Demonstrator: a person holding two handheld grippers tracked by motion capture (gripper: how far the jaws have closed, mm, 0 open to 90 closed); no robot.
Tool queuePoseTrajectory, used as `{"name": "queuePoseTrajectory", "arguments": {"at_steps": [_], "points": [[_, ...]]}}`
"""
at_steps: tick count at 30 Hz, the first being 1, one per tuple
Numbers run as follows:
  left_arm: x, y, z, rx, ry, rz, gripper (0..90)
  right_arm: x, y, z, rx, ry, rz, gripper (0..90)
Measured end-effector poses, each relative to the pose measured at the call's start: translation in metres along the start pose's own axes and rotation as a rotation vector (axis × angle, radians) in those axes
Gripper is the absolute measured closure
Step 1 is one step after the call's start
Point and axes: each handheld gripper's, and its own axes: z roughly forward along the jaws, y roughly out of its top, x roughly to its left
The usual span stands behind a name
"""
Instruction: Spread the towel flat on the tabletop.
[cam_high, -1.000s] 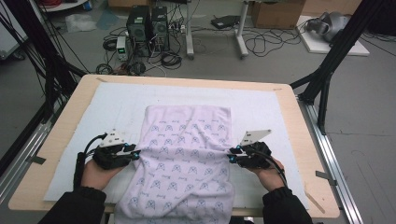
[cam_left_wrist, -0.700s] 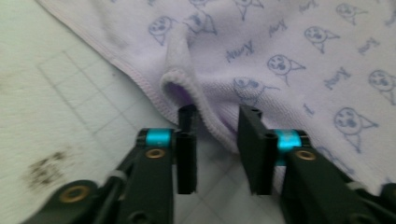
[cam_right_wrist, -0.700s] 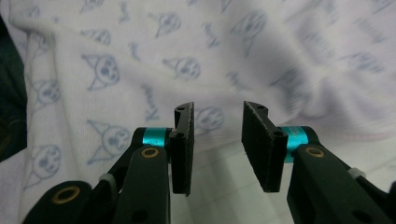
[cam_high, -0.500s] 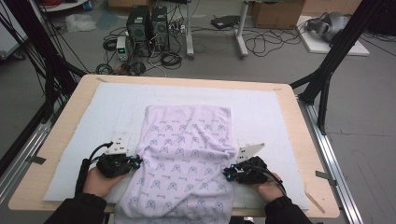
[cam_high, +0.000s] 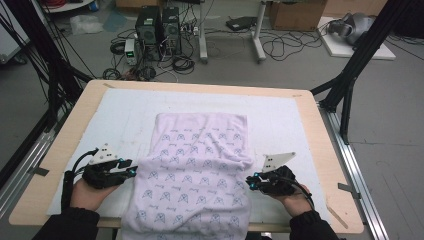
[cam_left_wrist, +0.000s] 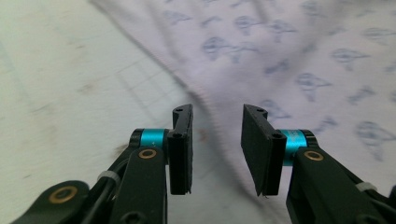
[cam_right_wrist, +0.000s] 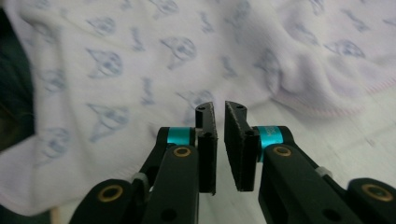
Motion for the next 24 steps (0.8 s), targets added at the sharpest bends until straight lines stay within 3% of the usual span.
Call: {"name": "queuePoseTrajectory", "arguments": {"at_steps": [4, 7, 8, 9, 11, 13, 17, 22, 23, 24], "points": [[-0.023, -0.003, 0.013, 0.011, -0.141, 0.076, 62.1, 0.010, 0.006, 0.016, -0.008, 0.080, -0.037, 66.8], [-0.034, -0.009, 0.028, 0.072, -0.190, 0.108, 59.1, 0.013, 0.008, 0.029, 0.042, 0.093, -0.052, 62.3], [-0.036, -0.012, 0.032, 0.100, -0.197, 0.112, 60.5, 0.014, 0.007, 0.033, 0.040, 0.089, -0.063, 64.8], [-0.039, -0.013, 0.032, 0.078, -0.171, 0.123, 65.0, 0.015, 0.006, 0.034, 0.033, 0.090, -0.069, 72.0], [-0.038, -0.013, 0.030, 0.088, -0.188, 0.109, 84.6, 0.016, 0.007, 0.035, 0.051, 0.102, -0.090, 85.3], [-0.042, -0.014, 0.028, 0.094, -0.190, 0.118, 87.3, 0.016, 0.006, 0.034, 0.057, 0.118, -0.088, 86.8], [-0.052, -0.020, 0.016, 0.093, -0.218, 0.131, 87.9, 0.021, 0.004, 0.020, 0.053, 0.134, -0.094, 87.1], [-0.075, -0.024, -0.013, 0.050, -0.278, 0.169, 87.6, 0.038, 0.004, -0.018, -0.013, 0.182, -0.121, 85.6], [-0.079, -0.024, -0.016, 0.035, -0.277, 0.177, 85.2, 0.042, 0.006, -0.026, -0.029, 0.196, -0.132, 82.6], [-0.080, -0.023, -0.018, 0.029, -0.268, 0.179, 75.5, 0.044, 0.008, -0.031, -0.044, 0.189, -0.137, 79.2]]}}
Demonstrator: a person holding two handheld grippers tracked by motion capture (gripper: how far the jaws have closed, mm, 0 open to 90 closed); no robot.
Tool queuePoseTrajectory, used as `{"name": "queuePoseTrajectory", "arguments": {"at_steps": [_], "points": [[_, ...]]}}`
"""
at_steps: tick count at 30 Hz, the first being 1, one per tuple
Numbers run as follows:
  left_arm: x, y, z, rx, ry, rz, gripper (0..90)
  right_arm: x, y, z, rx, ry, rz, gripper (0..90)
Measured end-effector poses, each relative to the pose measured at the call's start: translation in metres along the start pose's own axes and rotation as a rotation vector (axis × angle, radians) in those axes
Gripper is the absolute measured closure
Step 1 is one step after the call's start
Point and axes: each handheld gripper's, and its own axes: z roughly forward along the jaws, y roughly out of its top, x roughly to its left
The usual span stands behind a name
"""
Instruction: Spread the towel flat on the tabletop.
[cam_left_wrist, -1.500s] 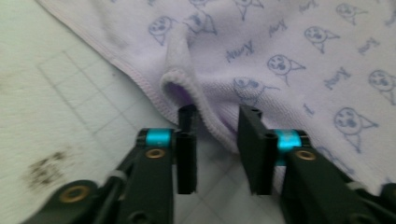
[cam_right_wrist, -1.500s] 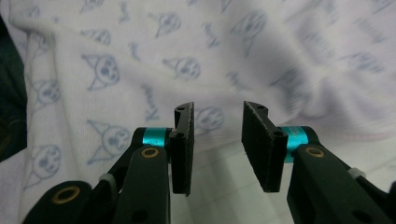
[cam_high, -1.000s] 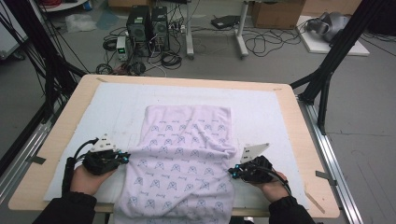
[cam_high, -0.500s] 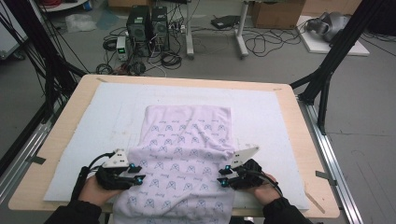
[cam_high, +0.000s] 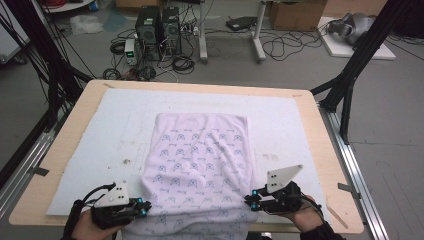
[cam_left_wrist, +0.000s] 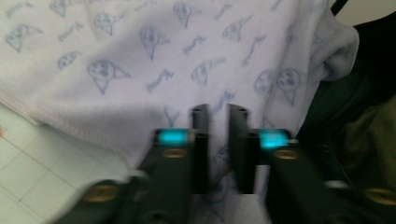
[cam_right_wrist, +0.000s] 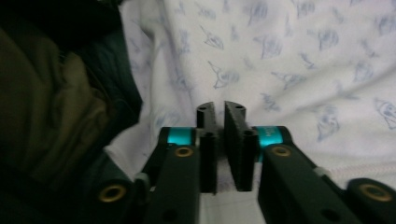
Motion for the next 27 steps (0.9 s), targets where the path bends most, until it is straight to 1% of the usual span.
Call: {"name": "queuePoseTrajectory", "arguments": {"at_steps": [1, 2, 3, 4, 5, 7, 8, 9, 10, 11, 12, 13, 14, 15, 16, 17, 18, 19, 20, 21, 22, 23, 25, 27], "points": [[0.002, 0.001, 0.000, -0.006, -0.004, 0.006, 69.8, 0.000, 0.002, -0.003, -0.013, -0.017, 0.001, 76.1], [0.005, 0.002, 0.002, -0.011, 0.001, 0.004, 68.1, -0.002, 0.002, -0.002, -0.020, -0.035, 0.002, 71.9], [0.009, 0.003, 0.005, -0.008, 0.006, 0.002, 65.6, -0.005, 0.002, 0.001, -0.014, -0.060, 0.009, 68.7], [0.013, 0.004, 0.010, -0.003, 0.009, -0.005, 65.2, -0.010, 0.001, 0.006, -0.002, -0.065, 0.018, 68.5], [0.017, 0.005, 0.015, 0.009, 0.013, -0.008, 64.2, -0.014, -0.001, 0.013, 0.008, -0.066, 0.021, 66.4], [0.024, 0.004, 0.026, 0.046, 0.019, -0.006, 61.1, -0.022, -0.005, 0.029, 0.030, -0.069, 0.043, 62.9], [0.026, 0.003, 0.032, 0.065, 0.018, -0.019, 61.0, -0.025, -0.007, 0.037, 0.048, -0.065, 0.047, 62.0], [0.027, 0.001, 0.035, 0.075, 0.022, -0.016, 62.6, -0.028, -0.009, 0.044, 0.065, -0.072, 0.044, 62.0], [0.026, 0.000, 0.035, 0.061, 0.032, -0.001, 66.8, -0.030, -0.011, 0.051, 0.085, -0.062, 0.050, 63.1], [0.026, 0.000, 0.033, 0.070, 0.026, -0.004, 76.6, -0.031, -0.012, 0.055, 0.110, -0.056, 0.048, 65.2], [0.025, -0.001, 0.032, 0.075, 0.028, -0.006, 82.6, -0.030, -0.013, 0.056, 0.100, -0.067, 0.032, 72.4], [0.024, -0.002, 0.031, 0.072, 0.025, -0.002, 85.4, -0.030, -0.013, 0.055, 0.104, -0.064, 0.025, 80.1], [0.022, -0.004, 0.029, 0.070, 0.018, -0.013, 86.1, -0.031, -0.013, 0.054, 0.108, -0.047, 0.033, 86.0], [0.021, -0.005, 0.026, 0.078, 0.012, -0.021, 86.4, -0.031, -0.014, 0.054, 0.106, -0.042, 0.034, 86.9], [0.019, -0.006, 0.023, 0.080, 0.007, -0.027, 86.5, -0.030, -0.014, 0.053, 0.113, -0.040, 0.034, 86.9], [0.016, -0.008, 0.018, 0.071, 0.008, -0.028, 86.2, -0.029, -0.014, 0.051, 0.118, -0.046, 0.027, 86.8], [0.014, -0.009, 0.012, 0.048, 0.006, -0.026, 83.8, -0.027, -0.014, 0.046, 0.110, -0.060, 0.025, 86.3], [0.012, -0.009, 0.006, 0.030, 0.024, -0.019, 77.0, -0.025, -0.013, 0.041, 0.081, -0.063, 0.028, 84.4], [0.011, -0.009, 0.001, 0.015, 0.049, -0.023, 67.3, -0.021, -0.012, 0.037, 0.058, -0.073, 0.022, 81.0], [0.011, -0.008, -0.003, 0.004, 0.069, -0.024, 62.2, -0.018, -0.009, 0.035, 0.042, -0.065, 0.008, 77.4], [0.011, -0.007, -0.005, -0.011, 0.077, -0.016, 59.8, -0.014, -0.007, 0.035, 0.026, -0.051, 0.001, 73.7], [0.012, -0.006, -0.005, -0.019, 0.076, -0.016, 59.9, -0.011, -0.005, 0.038, 0.023, -0.040, -0.008, 70.4], [0.013, -0.004, 0.003, -0.002, 0.065, -0.006, 60.5, -0.005, -0.002, 0.049, 0.030, 0.008, -0.029, 67.0], [0.014, -0.004, 0.015, 0.044, 0.059, 0.015, 62.7, -0.001, -0.002, 0.062, 0.068, 0.026, -0.049, 65.1]]}}
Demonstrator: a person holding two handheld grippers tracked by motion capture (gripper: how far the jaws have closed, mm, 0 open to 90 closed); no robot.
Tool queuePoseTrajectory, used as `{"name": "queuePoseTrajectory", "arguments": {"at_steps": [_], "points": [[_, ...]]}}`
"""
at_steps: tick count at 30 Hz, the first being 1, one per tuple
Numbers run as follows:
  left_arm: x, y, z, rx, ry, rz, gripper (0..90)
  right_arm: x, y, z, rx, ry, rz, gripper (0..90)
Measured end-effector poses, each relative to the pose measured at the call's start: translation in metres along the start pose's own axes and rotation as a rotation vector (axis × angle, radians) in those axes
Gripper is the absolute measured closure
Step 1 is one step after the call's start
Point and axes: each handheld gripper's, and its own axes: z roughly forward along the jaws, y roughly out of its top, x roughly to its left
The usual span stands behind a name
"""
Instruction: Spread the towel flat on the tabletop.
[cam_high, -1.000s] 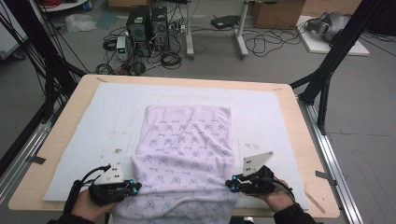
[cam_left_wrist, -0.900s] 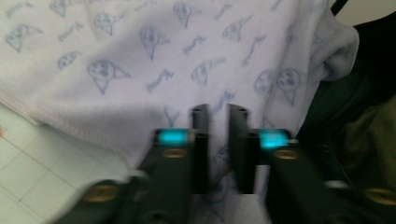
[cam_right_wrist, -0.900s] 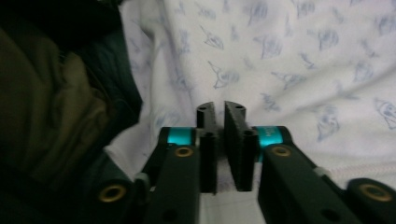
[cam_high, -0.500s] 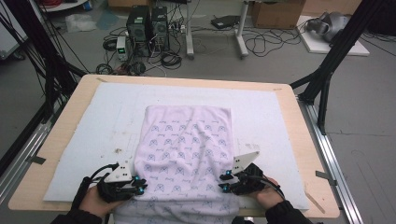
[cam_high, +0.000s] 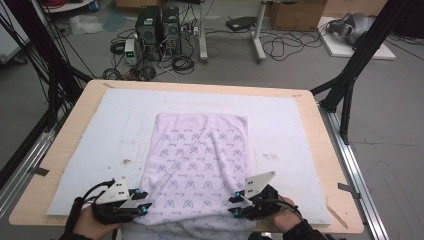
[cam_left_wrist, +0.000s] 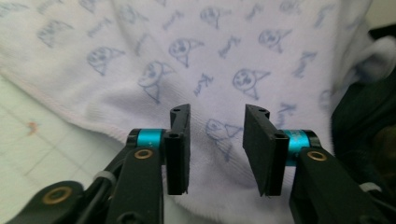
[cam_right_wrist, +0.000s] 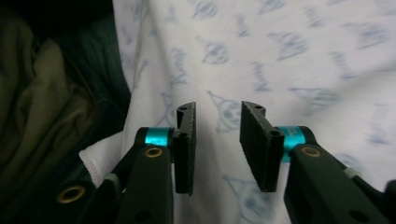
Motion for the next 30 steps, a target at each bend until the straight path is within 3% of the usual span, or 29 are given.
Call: {"name": "queuePoseTrajectory", "arguments": {"at_steps": [2, 3, 5, 7, 9, 10, 12, 13, 14, 15, 17, 18, 19, 21, 23, 24, 25, 27, 30], "points": [[0.000, -0.002, 0.011, 0.034, -0.025, 0.012, 71.9, 0.000, -0.001, 0.007, 0.030, 0.009, -0.014, 68.3], [0.000, -0.003, 0.011, 0.019, -0.023, 0.017, 76.9, 0.000, -0.002, 0.009, 0.032, 0.005, -0.010, 71.5], [0.001, -0.004, 0.010, 0.025, -0.036, -0.005, 85.7, -0.002, -0.003, 0.009, 0.028, 0.014, 0.002, 85.6], [0.000, -0.006, 0.006, 0.025, -0.068, -0.023, 86.6, -0.001, -0.003, 0.008, 0.032, 0.032, -0.009, 87.9], [-0.001, -0.007, -0.002, 0.002, -0.110, -0.022, 84.2, 0.003, -0.003, 0.004, 0.029, 0.108, -0.026, 89.4], [0.001, -0.006, -0.006, -0.012, -0.106, -0.014, 79.4, 0.004, -0.002, -0.001, 0.007, 0.101, -0.035, 87.5], [0.007, 0.000, -0.008, -0.027, -0.044, -0.038, 68.3, -0.002, -0.001, -0.010, -0.023, 0.020, -0.001, 78.6], [0.012, 0.002, -0.006, -0.034, -0.028, -0.052, 65.8, -0.008, -0.001, -0.014, -0.022, -0.021, 0.025, 71.3], [0.017, 0.005, -0.002, -0.033, 0.010, -0.051, 65.6, -0.015, -0.001, -0.017, -0.025, -0.079, 0.061, 67.7], [0.021, 0.008, 0.003, -0.023, 0.044, -0.058, 64.0, -0.023, -0.002, -0.018, -0.015, -0.105, 0.091, 66.7], [0.029, 0.009, 0.018, 0.043, 0.046, -0.088, 62.3, -0.035, -0.004, -0.013, 0.025, -0.165, 0.122, 60.1], [0.030, 0.009, 0.022, 0.039, 0.045, -0.078, 67.5, -0.038, -0.004, -0.010, 0.041, -0.163, 0.137, 60.1], [0.031, 0.009, 0.022, 0.035, 0.050, -0.069, 74.9, -0.041, -0.005, -0.006, 0.074, -0.166, 0.137, 61.2], [0.032, 0.010, 0.023, 0.037, 0.035, -0.060, 86.5, -0.044, -0.006, -0.003, 0.056, -0.164, 0.128, 71.1], [0.035, 0.011, 0.024, 0.037, 0.030, -0.064, 88.1, -0.050, -0.006, -0.004, 0.053, -0.128, 0.133, 87.4], [0.036, 0.012, 0.024, 0.033, 0.051, -0.063, 88.2, -0.055, -0.005, -0.004, 0.057, -0.098, 0.167, 87.8], [0.038, 0.012, 0.023, 0.029, 0.075, -0.062, 88.3, -0.059, -0.003, -0.004, 0.057, -0.110, 0.189, 88.0], [0.047, 0.015, 0.022, 0.006, 0.110, -0.079, 88.4, -0.061, 0.001, -0.006, 0.081, -0.181, 0.164, 88.2], [0.065, 0.024, 0.021, -0.018, 0.196, -0.100, 88.4, -0.069, 0.008, -0.011, 0.092, -0.266, 0.162, 88.2]]}}
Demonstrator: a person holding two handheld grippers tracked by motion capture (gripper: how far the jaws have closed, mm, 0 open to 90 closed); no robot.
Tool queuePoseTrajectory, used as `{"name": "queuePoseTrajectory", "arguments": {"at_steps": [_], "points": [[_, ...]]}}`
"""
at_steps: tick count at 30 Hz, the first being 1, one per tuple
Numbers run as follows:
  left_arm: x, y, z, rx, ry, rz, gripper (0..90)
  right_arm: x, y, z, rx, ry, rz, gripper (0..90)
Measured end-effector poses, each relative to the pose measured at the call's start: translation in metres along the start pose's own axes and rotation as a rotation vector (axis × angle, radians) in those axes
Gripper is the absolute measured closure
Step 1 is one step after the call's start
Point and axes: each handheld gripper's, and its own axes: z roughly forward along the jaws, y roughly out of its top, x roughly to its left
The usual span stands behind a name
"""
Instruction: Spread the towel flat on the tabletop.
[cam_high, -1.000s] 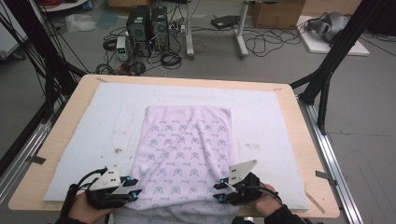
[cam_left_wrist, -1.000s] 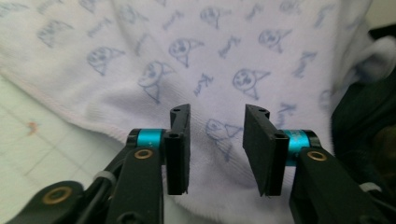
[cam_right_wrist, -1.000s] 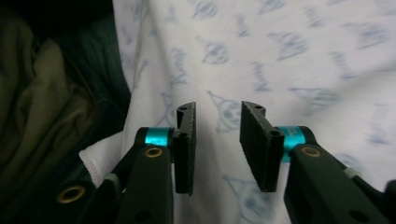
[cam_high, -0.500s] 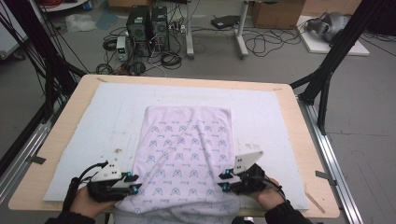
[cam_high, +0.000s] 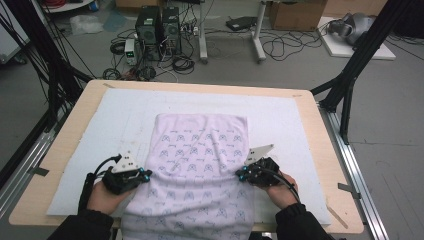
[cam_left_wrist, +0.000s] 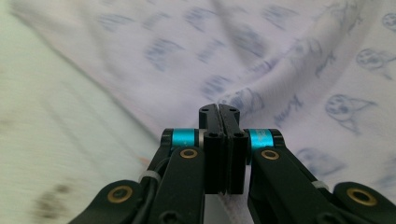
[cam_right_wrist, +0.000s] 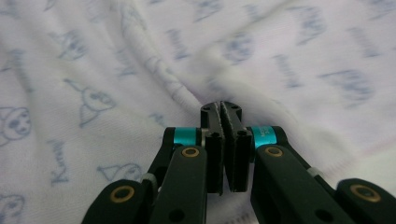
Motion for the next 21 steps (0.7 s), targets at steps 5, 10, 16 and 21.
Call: {"name": "queuePoseTrajectory", "arguments": {"at_steps": [5, 10, 16, 21], "points": [[0.019, 0.009, 0.023, 0.024, 0.071, -0.016, 88.3, -0.020, 0.007, 0.006, -0.010, -0.029, 0.040, 88.1], [0.019, 0.008, 0.019, 0.012, 0.101, -0.004, 81.1, -0.021, 0.007, 0.010, -0.011, -0.054, 0.037, 79.8], [0.011, 0.002, -0.023, -0.096, 0.043, -0.005, 65.3, -0.007, 0.003, -0.027, -0.182, -0.070, 0.030, 62.8], [-0.015, -0.014, -0.031, -0.098, -0.100, 0.053, 59.3, 0.018, -0.007, -0.028, -0.186, 0.034, -0.036, 54.6]]}}
